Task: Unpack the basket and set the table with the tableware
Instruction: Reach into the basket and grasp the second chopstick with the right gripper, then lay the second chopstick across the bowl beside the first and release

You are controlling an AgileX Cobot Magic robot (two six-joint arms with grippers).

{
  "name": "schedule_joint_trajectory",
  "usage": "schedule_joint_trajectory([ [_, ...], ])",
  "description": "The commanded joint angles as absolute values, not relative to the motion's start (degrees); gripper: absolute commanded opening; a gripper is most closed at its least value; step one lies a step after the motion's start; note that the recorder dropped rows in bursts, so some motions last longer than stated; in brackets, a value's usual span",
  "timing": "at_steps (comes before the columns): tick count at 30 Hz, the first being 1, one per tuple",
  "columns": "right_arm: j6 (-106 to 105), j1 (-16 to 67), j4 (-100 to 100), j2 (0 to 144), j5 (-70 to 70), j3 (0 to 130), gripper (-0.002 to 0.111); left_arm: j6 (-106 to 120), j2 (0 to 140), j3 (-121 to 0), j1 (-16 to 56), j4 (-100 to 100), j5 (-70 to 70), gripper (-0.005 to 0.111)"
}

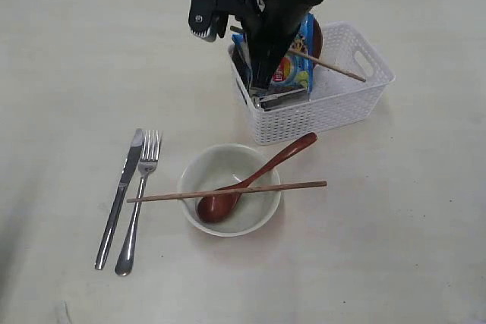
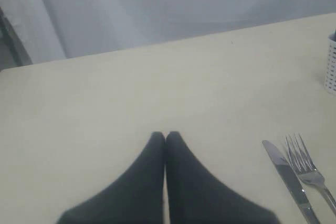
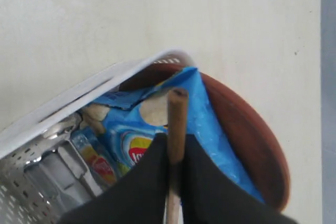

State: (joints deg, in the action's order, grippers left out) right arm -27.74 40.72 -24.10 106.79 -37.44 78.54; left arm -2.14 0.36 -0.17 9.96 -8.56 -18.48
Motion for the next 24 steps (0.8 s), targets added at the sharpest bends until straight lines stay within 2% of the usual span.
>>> schedule_joint_trajectory([
  [1, -27.5, 40.9, -23.9, 103.0, -39.5, 78.5, 0.000, -2.5, 0.0, 0.0, 10.1, -8.8, -18.6, 0.000],
  [11, -24.8, 45.8, -19.7, 94.0, -50.2, 79.4, 0.000, -2.5, 0.0, 0.0, 10.1, -8.8, -18.6, 0.000],
  [19, -29.7, 46.4, 4.8, 95.5, -64.9, 86.5, 0.000, -2.5, 0.0, 0.0, 10.1, -8.8, -18.6, 0.000],
  [24, -31.4, 46.9, 10.8, 99.8, -67.5, 87.3, 0.000, -2.5, 0.0, 0.0, 10.1, -8.8, -18.6, 0.000],
])
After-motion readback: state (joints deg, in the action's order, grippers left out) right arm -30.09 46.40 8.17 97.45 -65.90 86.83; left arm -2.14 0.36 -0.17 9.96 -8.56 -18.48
